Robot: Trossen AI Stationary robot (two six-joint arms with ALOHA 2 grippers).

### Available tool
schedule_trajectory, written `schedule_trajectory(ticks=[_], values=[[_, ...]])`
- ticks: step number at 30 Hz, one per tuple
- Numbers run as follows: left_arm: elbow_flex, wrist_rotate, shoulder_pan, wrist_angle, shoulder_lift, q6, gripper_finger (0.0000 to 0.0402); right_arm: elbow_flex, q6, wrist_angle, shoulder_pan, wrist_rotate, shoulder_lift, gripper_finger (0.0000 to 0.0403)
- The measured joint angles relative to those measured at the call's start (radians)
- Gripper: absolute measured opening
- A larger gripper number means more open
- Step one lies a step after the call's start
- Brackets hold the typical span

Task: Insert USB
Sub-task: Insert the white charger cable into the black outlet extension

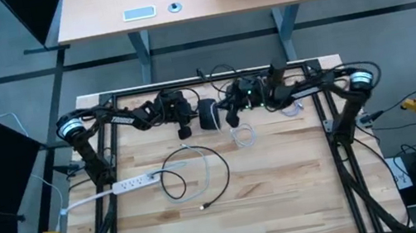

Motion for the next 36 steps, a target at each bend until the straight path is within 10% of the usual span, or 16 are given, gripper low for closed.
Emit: schedule_trajectory(ticks=[4,15,36], values=[[0.009,0.000,-0.011,0.000,0.000,0.003,0.0027,0.001,-0.048,-0.176,-0.011,0.135,-0.018,0.0001],[0.051,-0.013,-0.059,-0.009,0.082,-0.012,0.0027,0.023,0.006,-0.128,0.079,0.101,0.139,0.0001],[0.052,0.004,-0.110,-0.181,0.006,-0.031,0.0027,0.025,-0.003,-0.266,0.162,0.176,-0.016,0.0001]])
